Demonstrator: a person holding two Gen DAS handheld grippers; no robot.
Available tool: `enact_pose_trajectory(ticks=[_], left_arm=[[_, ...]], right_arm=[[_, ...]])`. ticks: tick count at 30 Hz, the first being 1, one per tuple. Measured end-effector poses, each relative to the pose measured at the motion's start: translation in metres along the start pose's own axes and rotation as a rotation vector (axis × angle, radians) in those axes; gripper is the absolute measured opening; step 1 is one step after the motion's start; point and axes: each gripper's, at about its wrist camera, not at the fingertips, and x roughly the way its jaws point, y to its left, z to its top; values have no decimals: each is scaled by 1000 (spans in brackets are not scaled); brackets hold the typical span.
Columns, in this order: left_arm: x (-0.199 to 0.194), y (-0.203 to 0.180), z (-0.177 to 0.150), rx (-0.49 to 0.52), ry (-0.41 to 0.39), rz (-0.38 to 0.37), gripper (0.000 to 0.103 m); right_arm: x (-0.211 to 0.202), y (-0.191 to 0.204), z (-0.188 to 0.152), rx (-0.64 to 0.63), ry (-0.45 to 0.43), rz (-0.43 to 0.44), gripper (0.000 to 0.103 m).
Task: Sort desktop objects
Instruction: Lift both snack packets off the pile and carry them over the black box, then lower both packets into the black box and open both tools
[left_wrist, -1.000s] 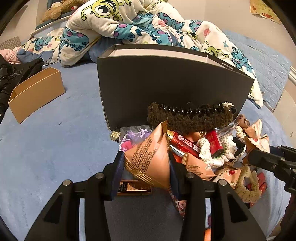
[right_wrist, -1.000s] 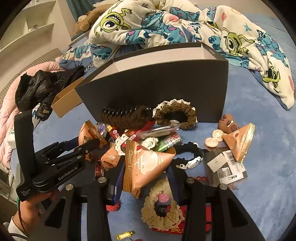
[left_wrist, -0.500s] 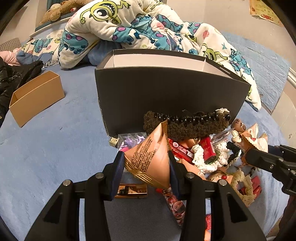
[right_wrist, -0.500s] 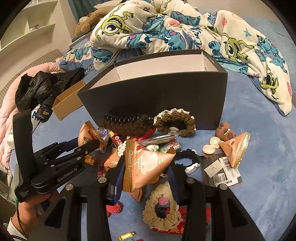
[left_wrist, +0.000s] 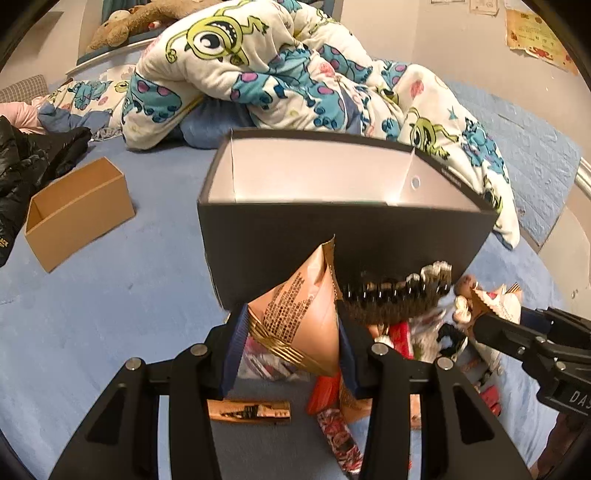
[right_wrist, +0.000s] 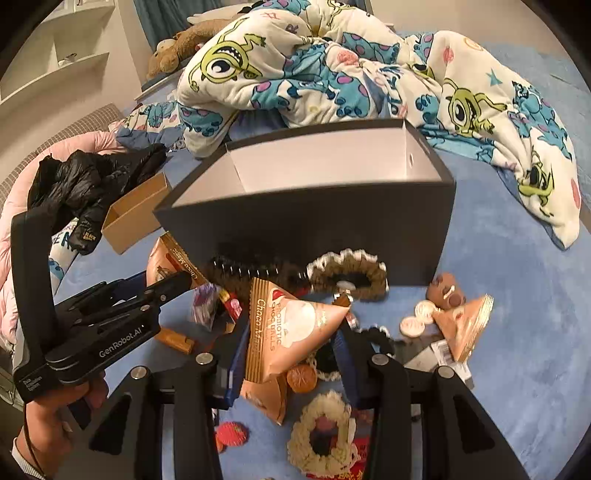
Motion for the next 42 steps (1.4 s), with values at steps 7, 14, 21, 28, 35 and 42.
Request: enact_pose_trajectory(ticks=[7, 14, 21, 28, 35, 42], left_arm=[[-4, -3, 24, 9, -10, 10, 45], [-2, -4, 60, 3, -15, 3, 45], [8, -6, 98, -8, -23, -21, 45], [30, -13, 116, 8, -15, -27, 45], [59, -15, 111, 26, 10, -23, 45], [81, -12, 102, 29, 30, -16, 45]], right_arm=[[-1, 2, 32, 1, -27, -4, 43], [-2, 4, 76, 1, -59, 0, 43], [4, 6, 114, -9, -63, -10, 43], [21, 5, 132, -14, -51, 2, 43], [45, -3, 128, -18, -23, -6, 43], [61, -16, 123, -16, -8, -26, 43]])
